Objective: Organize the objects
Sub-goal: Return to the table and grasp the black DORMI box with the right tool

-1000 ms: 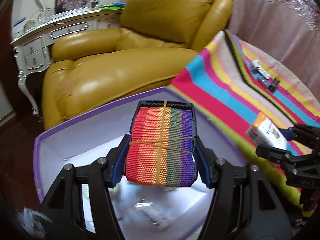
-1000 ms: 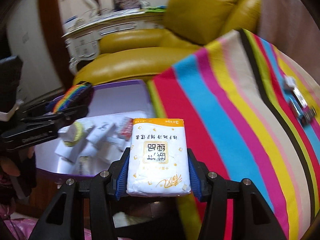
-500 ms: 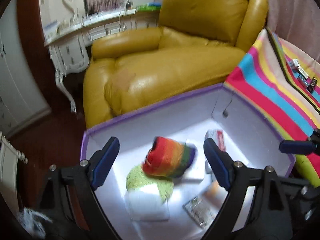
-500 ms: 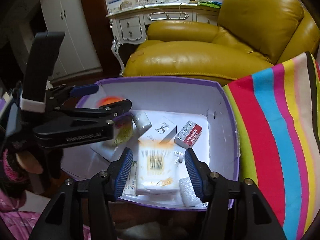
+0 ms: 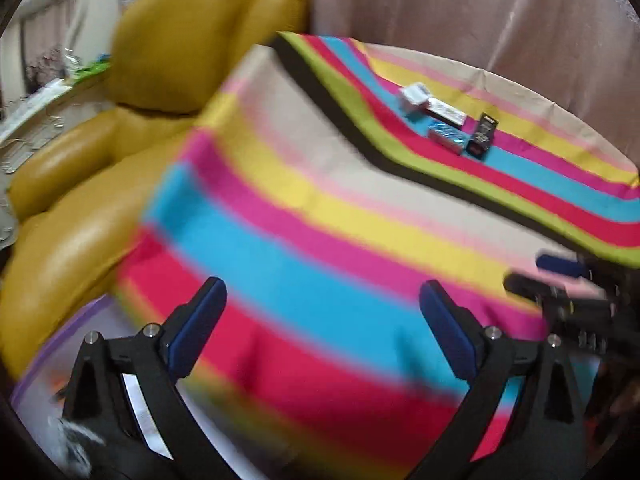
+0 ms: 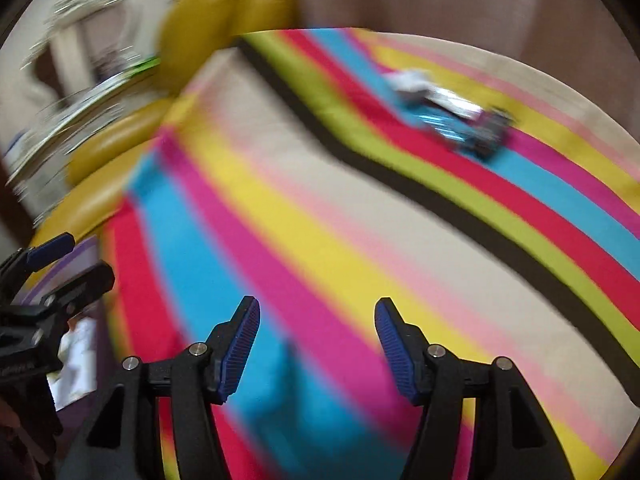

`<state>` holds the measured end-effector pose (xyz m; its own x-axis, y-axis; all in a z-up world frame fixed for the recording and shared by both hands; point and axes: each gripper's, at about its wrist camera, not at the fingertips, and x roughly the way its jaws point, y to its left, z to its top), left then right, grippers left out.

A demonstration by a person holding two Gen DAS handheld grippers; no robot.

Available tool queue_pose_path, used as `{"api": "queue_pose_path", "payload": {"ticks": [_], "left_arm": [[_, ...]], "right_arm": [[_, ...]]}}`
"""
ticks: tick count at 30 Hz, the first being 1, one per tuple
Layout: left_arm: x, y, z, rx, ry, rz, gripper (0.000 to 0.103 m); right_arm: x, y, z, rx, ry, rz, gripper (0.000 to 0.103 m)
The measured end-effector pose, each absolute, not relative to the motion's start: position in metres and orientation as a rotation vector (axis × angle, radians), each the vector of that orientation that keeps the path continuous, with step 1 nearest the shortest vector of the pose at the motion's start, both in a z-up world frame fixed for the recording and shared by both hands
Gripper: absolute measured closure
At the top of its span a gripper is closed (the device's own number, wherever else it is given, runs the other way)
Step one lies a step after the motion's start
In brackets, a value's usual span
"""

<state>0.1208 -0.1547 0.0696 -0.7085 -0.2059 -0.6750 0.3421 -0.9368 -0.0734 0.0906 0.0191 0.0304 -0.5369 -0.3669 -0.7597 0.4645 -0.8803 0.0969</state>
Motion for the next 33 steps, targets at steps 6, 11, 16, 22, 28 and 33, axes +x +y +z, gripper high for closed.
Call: {"api": "queue_pose_path", "payload": {"ticks": [6,11,16,22,28,33], "left_arm": [[0.011,-0.141,0.047,1.037,0.321,-2.627,0.005],[-0.015,-0.144,0.026,1.160,0.336,-2.516,0.005],[-0.015,-0.152,0.019,1.177,0.371,-2.420,0.005],[-0.015,-0.150,0.016,1.191,0.350,-2.401,0.002],[-0.013,-0.152,0.015,1.178,0.372,-2.404,0.002],[-0.018,-0.152,0.014,1.185,0.361,-2.387,0.001]], "right_arm": [[0.015,0.088,0.020,1.250,-0.004,-2.533,0.042],[-0.052,0.118,0.026,1.266,-0.212,-2.636,0.042],[-0.117,0.117,0.034,1.233,-0.378,-2.718,0.042],[-0.186,0.094,0.027,1.244,-0.523,-2.775,0.042],[-0.235,0.071,0.015,1.337,-0.386,-2.920,0.042],[-0.226,0.072,0.009,1.380,-0.210,-2.795,0.063]]}}
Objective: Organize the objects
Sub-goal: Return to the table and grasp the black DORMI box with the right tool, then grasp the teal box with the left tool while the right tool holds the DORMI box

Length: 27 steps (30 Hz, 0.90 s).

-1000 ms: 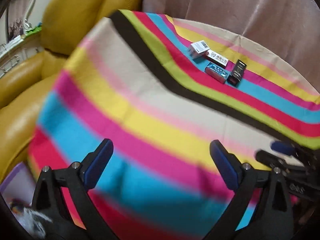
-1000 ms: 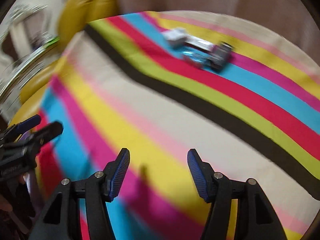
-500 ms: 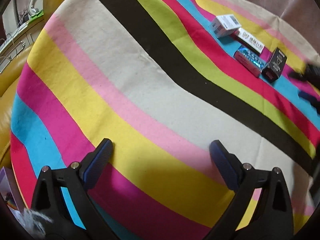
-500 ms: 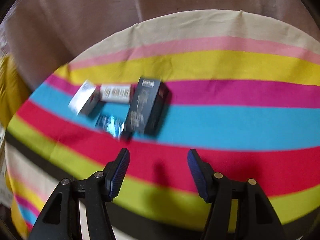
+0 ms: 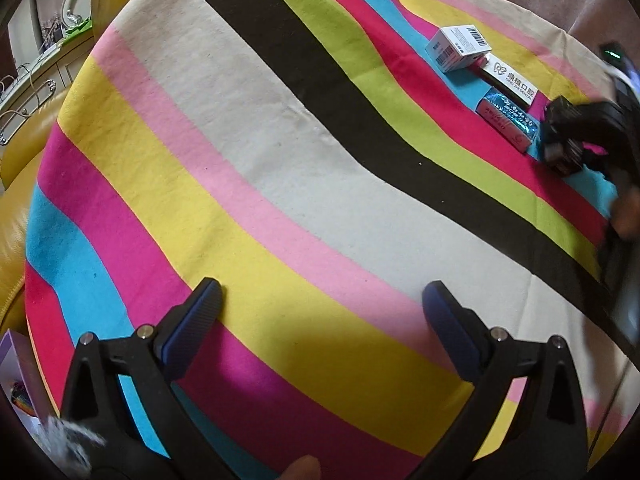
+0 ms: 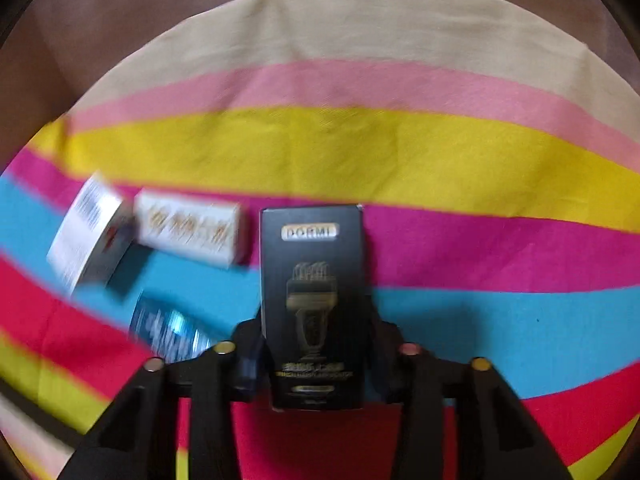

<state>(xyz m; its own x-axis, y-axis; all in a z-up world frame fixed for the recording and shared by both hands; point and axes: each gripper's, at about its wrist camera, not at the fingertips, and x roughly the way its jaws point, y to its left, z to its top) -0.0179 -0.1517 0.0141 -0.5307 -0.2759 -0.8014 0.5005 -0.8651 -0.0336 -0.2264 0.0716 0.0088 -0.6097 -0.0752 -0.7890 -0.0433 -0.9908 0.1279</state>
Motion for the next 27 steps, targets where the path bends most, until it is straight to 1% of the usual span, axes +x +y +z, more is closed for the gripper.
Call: {"api": "queue_pose_path", "payload": {"ticks": [5,7,8,10,13,17,20,23,27], "left_arm": [[-0.019,-0.152,0.014,1.185,0.359,-2.381,0.001],[-0.019,-0.152,0.014,1.185,0.361,-2.378,0.001],[-0.019,-0.153,0.014,1.186,0.361,-2.377,0.001],[-0.018,-0.153,0.014,1.187,0.362,-2.376,0.001],[-0.017,-0.153,0.014,1.188,0.361,-2.378,0.000],[-0.017,-0.154,0.014,1.188,0.362,-2.376,0.000],[-0.017,-0.154,0.014,1.190,0.360,-2.375,0.000],[-0.017,-0.155,0.014,1.191,0.357,-2.371,0.000],[-0.018,-0.155,0.014,1.193,0.355,-2.361,0.000]], "right_arm": [[-0.158,0.085,0.013,1.444,0.160,-2.381,0.063],[-0.124,0.096,0.007,1.487,0.340,-2.232,0.062],[-0.117,0.100,0.005,1.495,0.361,-2.208,0.062],[-0.105,0.109,0.004,1.451,0.371,-2.189,0.062],[-0.105,0.114,0.003,1.381,0.299,-2.252,0.060],[-0.103,0.110,-0.001,1.279,0.284,-2.337,0.057],[-0.098,0.113,-0.001,1.254,0.317,-2.378,0.063],[-0.089,0.140,-0.003,1.263,0.333,-2.457,0.063],[-0.094,0.200,-0.002,1.308,0.155,-2.621,0.063]]}}
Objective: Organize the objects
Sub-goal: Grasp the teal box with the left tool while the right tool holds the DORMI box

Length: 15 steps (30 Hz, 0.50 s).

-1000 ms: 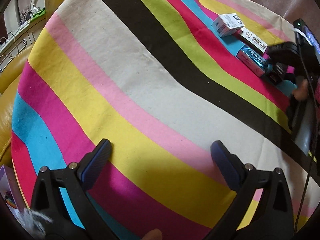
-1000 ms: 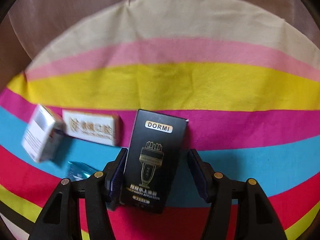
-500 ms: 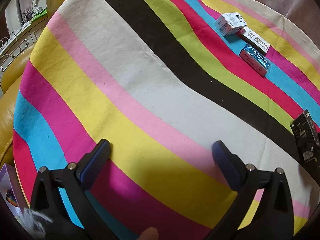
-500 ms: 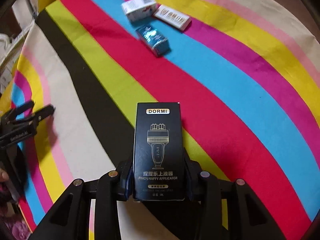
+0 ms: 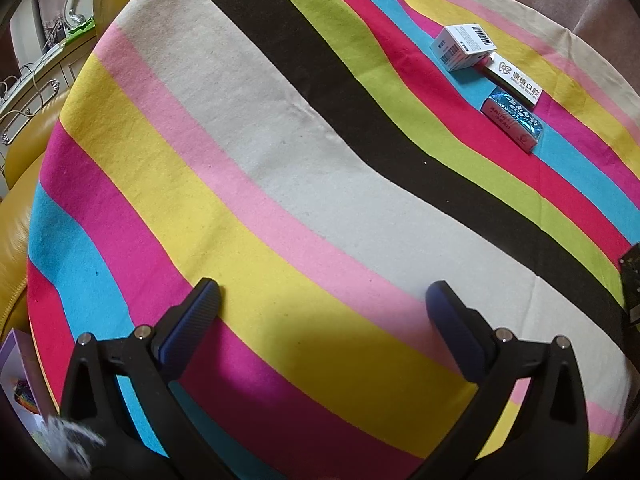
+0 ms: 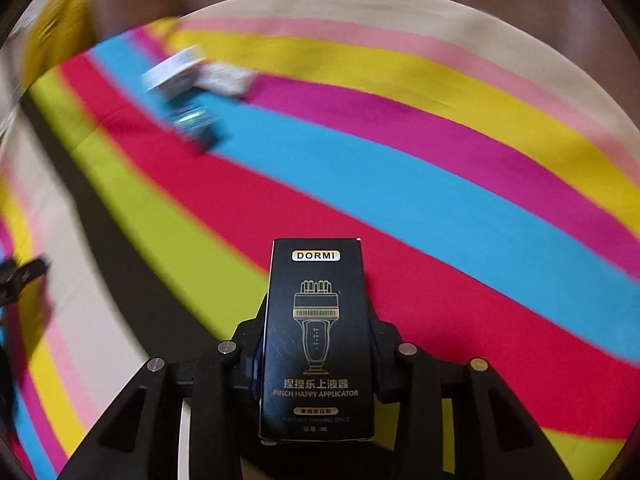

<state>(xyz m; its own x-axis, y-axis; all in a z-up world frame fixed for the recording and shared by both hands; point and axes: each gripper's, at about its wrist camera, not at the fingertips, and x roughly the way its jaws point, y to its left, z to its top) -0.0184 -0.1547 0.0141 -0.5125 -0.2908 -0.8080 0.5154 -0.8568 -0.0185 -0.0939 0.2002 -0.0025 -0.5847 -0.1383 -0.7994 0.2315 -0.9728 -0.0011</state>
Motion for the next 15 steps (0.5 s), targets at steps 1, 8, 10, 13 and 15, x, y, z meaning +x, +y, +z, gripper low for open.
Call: {"api": "queue_pose_path", "payload": {"ticks": [1,8,10,13,15], "left_arm": [[-0.018,-0.154,0.014,1.192,0.356,-2.357,0.000],[-0.047,-0.142,0.020,1.265,0.441,-2.297,0.000],[-0.076,-0.125,0.023,1.267,0.508,-2.359,0.000],[-0.119,-0.107,0.026,1.244,0.643,-2.388,0.000],[-0.148,-0.100,0.026,1.213,0.756,-2.381,0.000]], "right_arm": [[-0.099,0.206,-0.002,1.302,0.137,-2.652,0.063],[-0.098,0.212,-0.006,1.295,0.133,-2.693,0.063],[-0.100,0.209,-0.007,1.295,0.120,-2.690,0.063],[-0.096,0.208,-0.007,1.295,0.135,-2.693,0.063],[-0.099,0.209,-0.004,1.297,0.119,-2.688,0.063]]}}
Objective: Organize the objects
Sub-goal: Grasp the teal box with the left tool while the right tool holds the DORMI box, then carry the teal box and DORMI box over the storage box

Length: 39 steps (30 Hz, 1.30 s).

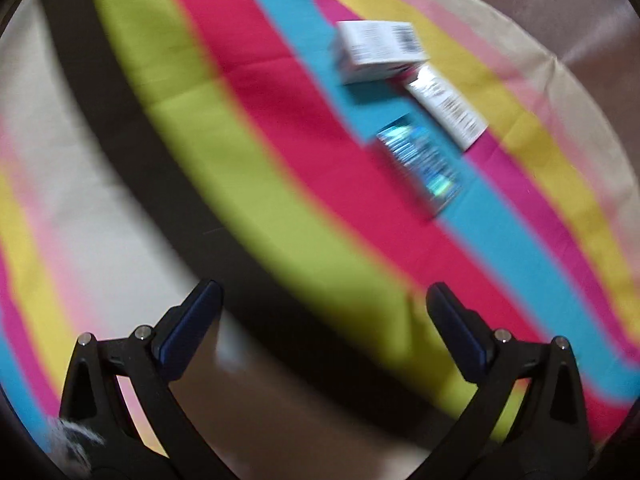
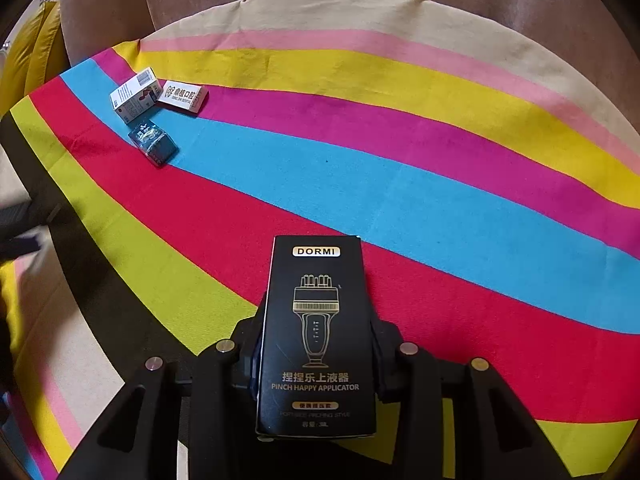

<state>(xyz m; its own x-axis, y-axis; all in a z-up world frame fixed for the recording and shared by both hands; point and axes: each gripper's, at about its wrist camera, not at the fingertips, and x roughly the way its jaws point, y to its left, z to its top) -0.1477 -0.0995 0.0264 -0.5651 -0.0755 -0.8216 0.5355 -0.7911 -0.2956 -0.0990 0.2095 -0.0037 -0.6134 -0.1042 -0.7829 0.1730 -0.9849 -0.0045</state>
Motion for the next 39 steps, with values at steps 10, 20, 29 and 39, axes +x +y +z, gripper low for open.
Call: {"api": "queue_pose_path", "payload": {"ticks": [10,20,29,39], "left_arm": [[-0.245,-0.091,0.019,1.125,0.617,-2.168,0.005],[-0.115,-0.076,0.029,1.409,0.232,-2.601,0.066],[-0.034,-0.073,0.026,1.347,0.159,-2.715,0.064],[-0.043,-0.069,0.020,1.262,0.152,-2.693,0.066]], "right_arm": [[-0.097,0.212,-0.001,1.297,0.108,-2.682,0.063],[-0.099,0.213,-0.002,1.295,0.099,-2.677,0.062],[-0.099,0.213,-0.001,1.295,0.108,-2.678,0.063],[-0.102,0.213,-0.001,1.293,0.105,-2.673,0.063]]}}
